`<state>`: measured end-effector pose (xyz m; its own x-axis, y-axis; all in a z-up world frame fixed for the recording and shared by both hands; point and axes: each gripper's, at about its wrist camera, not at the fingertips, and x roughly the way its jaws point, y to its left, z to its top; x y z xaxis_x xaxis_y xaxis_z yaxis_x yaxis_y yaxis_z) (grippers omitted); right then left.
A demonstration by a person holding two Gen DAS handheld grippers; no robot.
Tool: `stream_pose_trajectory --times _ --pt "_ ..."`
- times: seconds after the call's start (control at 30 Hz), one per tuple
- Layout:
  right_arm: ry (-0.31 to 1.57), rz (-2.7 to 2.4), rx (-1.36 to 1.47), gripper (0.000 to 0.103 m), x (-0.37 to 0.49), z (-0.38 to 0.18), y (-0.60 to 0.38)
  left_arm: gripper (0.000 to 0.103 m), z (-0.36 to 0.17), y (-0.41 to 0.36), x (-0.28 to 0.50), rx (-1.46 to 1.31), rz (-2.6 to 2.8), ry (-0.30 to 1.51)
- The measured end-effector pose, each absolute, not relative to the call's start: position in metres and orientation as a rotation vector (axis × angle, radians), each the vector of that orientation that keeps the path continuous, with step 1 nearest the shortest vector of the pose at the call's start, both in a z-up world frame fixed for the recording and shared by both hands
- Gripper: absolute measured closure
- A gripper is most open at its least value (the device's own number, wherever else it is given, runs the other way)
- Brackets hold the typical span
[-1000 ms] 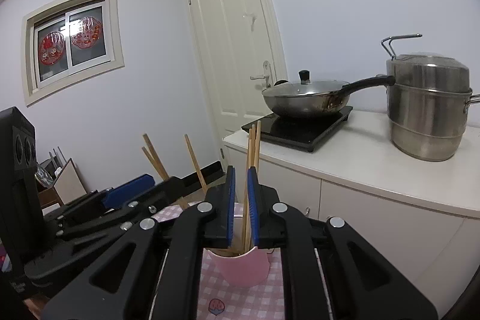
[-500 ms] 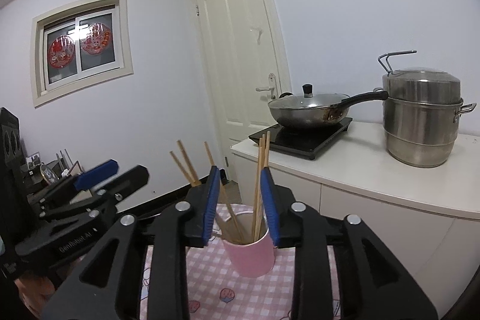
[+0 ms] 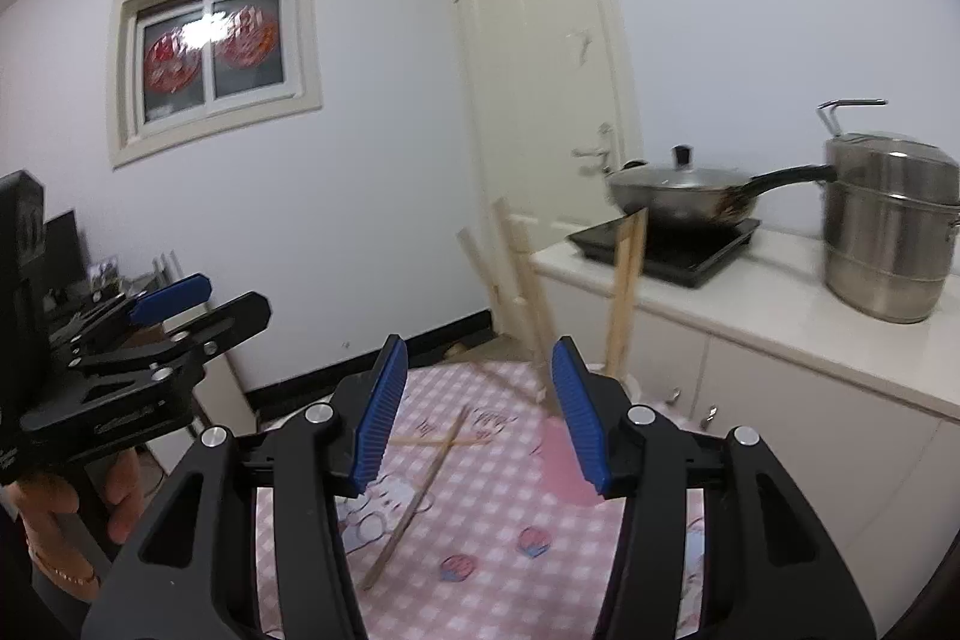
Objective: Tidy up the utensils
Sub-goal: 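Lower both open tools to the last chopsticks on the table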
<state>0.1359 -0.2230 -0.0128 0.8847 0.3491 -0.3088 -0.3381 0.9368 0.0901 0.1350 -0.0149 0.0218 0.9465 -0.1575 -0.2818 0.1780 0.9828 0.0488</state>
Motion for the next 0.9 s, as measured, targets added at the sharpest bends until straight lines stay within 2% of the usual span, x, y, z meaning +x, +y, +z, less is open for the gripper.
stream_pose_trajectory --times 0.57,0.9 --pt "0.588 0.383 -0.096 0.055 0.194 -0.102 -0.133 0.023 -0.070 0.051 0.187 0.083 -0.060 0.535" --pt "0.808 0.329 -0.075 0.056 0.277 -0.149 -0.115 0.023 -0.107 0.063 0.242 0.102 -0.044 0.651"
